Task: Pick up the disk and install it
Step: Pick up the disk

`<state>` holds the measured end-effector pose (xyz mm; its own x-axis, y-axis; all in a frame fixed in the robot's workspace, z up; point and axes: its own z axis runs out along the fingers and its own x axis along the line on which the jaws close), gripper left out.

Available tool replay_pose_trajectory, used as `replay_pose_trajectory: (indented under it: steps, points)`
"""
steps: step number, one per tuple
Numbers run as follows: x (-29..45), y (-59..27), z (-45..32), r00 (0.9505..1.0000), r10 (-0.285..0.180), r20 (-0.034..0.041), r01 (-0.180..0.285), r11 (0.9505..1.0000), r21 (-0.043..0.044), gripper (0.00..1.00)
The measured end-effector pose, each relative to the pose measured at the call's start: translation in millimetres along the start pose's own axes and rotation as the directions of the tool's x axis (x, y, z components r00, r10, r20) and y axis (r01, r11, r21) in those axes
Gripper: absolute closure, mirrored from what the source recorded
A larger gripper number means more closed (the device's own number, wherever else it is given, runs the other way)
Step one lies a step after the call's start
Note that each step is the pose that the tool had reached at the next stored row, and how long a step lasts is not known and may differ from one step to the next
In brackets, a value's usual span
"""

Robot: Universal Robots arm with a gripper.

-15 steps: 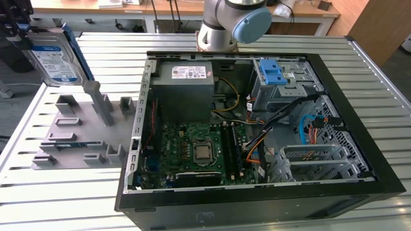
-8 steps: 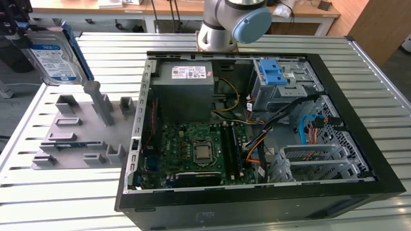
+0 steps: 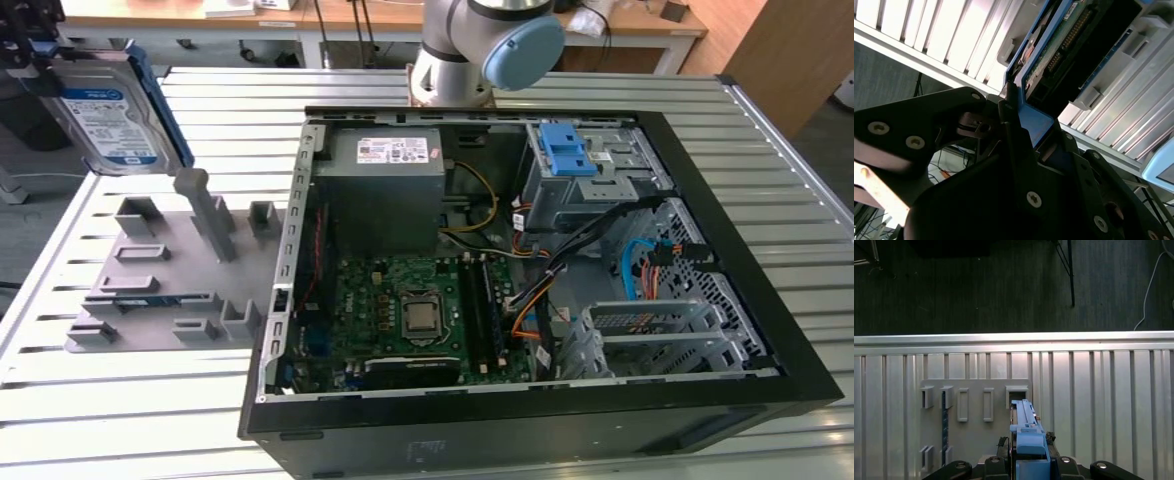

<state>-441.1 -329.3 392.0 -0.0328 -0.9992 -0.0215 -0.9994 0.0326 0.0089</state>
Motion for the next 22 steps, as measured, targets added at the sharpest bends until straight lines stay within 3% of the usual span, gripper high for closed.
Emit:
replay_pose_trajectory:
  steps: [22]
  points:
    - [-0.6,0.1,-15.5,1.0000,0.000,0.0000,0.000,1.0000,-0.0001,0.64]
